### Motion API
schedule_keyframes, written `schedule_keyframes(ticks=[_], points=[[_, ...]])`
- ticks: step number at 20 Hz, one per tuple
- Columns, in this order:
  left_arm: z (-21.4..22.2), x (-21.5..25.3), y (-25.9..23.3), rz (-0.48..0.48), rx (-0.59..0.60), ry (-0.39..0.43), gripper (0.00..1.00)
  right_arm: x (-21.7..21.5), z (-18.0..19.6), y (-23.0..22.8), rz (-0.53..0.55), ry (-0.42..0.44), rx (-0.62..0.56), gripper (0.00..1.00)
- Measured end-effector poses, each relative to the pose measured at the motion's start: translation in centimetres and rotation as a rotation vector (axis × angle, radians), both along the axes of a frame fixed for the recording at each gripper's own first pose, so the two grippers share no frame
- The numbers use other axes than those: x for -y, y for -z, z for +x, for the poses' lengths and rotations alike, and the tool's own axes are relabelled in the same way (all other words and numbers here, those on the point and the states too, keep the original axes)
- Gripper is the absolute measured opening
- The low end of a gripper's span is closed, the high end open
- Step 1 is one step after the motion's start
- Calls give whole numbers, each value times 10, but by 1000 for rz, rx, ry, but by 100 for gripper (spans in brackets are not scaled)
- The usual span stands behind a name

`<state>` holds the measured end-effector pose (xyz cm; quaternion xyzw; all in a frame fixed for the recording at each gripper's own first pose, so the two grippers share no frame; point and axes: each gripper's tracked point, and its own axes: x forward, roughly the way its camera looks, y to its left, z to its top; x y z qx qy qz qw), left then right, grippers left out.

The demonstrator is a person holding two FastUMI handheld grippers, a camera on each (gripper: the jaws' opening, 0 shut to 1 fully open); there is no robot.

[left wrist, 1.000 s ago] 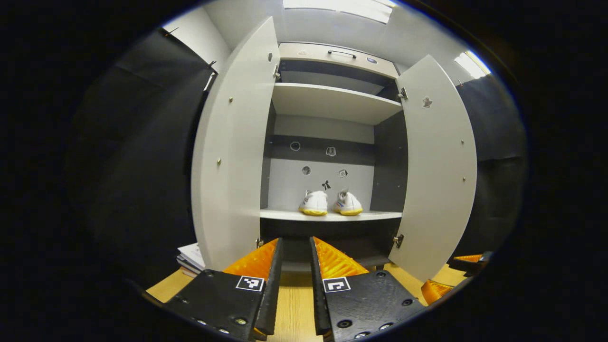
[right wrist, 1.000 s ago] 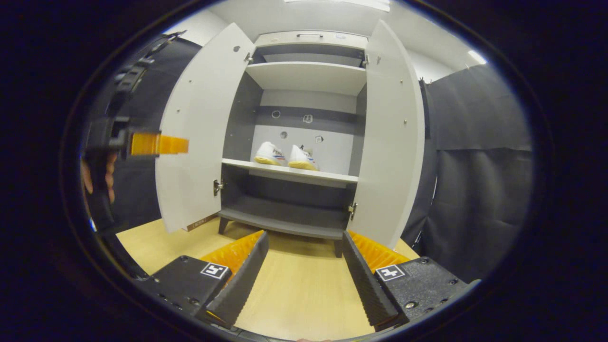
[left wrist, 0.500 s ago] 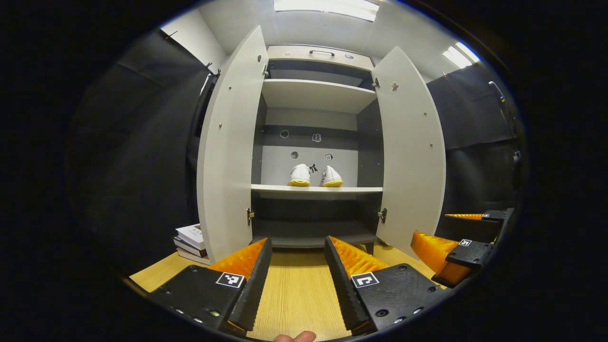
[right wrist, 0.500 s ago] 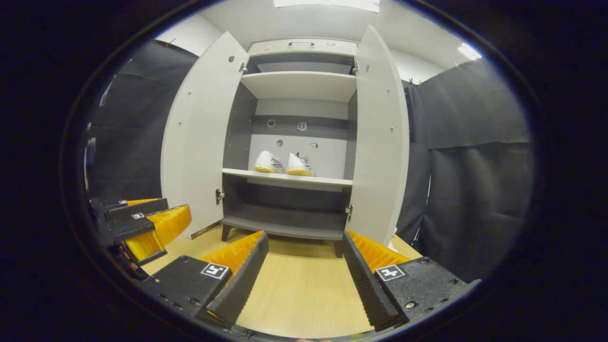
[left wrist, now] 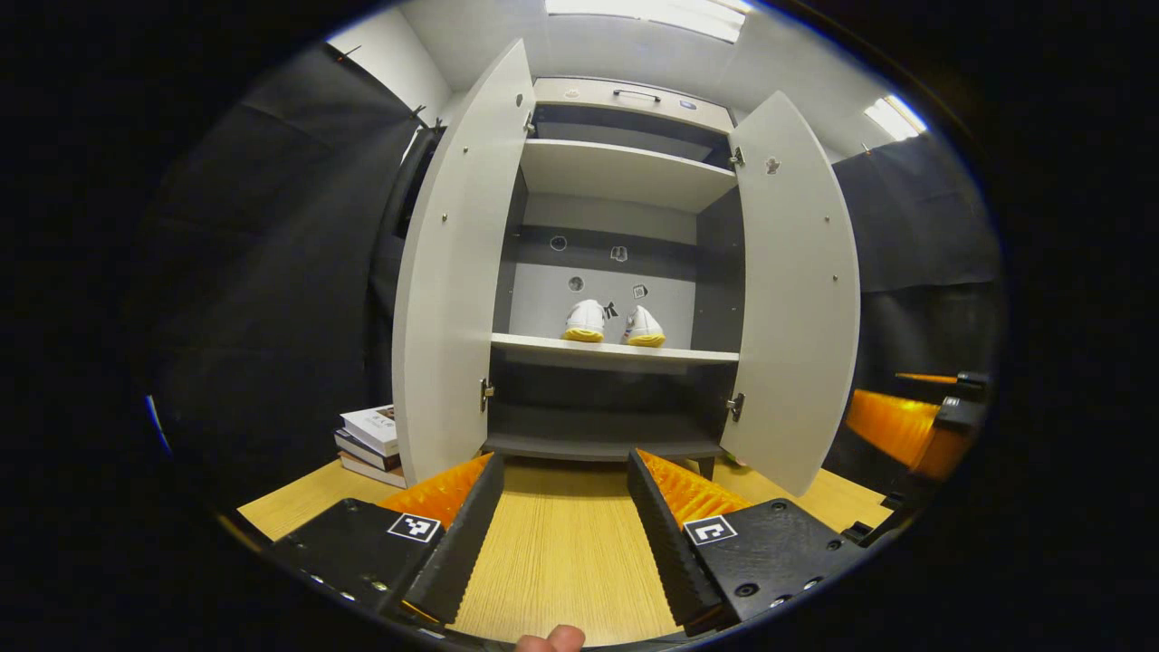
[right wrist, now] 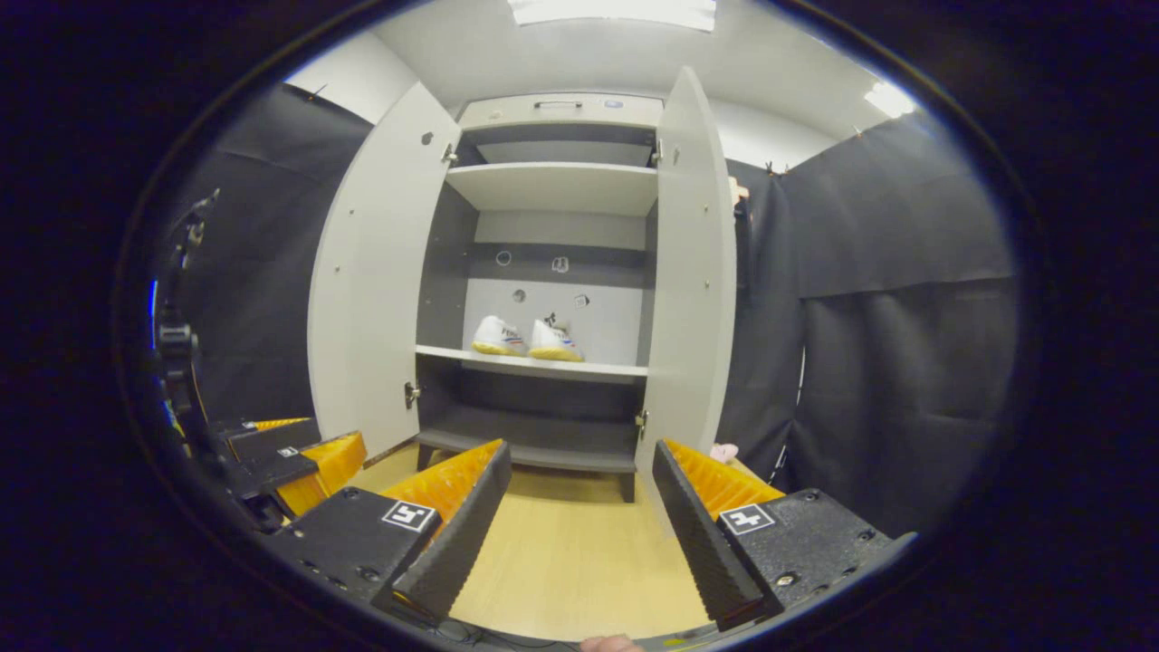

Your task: Grab one shoe with the right hand and put it into the shoe cabinet, grab the other shoe with the left hand and put it into the shoe cabinet; then close the right door with the right hand and the left door with the left hand.

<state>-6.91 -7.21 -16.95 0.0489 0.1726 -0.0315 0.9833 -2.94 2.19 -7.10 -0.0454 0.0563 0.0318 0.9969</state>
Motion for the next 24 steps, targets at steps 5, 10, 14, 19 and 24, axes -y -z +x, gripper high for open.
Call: schedule_keyframes(ticks=[5,10,14,19,24], points=[[-2,8,10,7,-23,37,82,83,29,-65,58,148,63,99],[-2,16,23,12,-56,65,82,170,66,-100,122,303,55,100],[-1,17,29,26,-74,73,82,210,106,-120,155,331,61,98],[2,18,30,45,-74,74,82,226,159,-133,191,312,64,98],[3,16,40,49,-104,57,82,228,196,-134,155,290,41,99]])
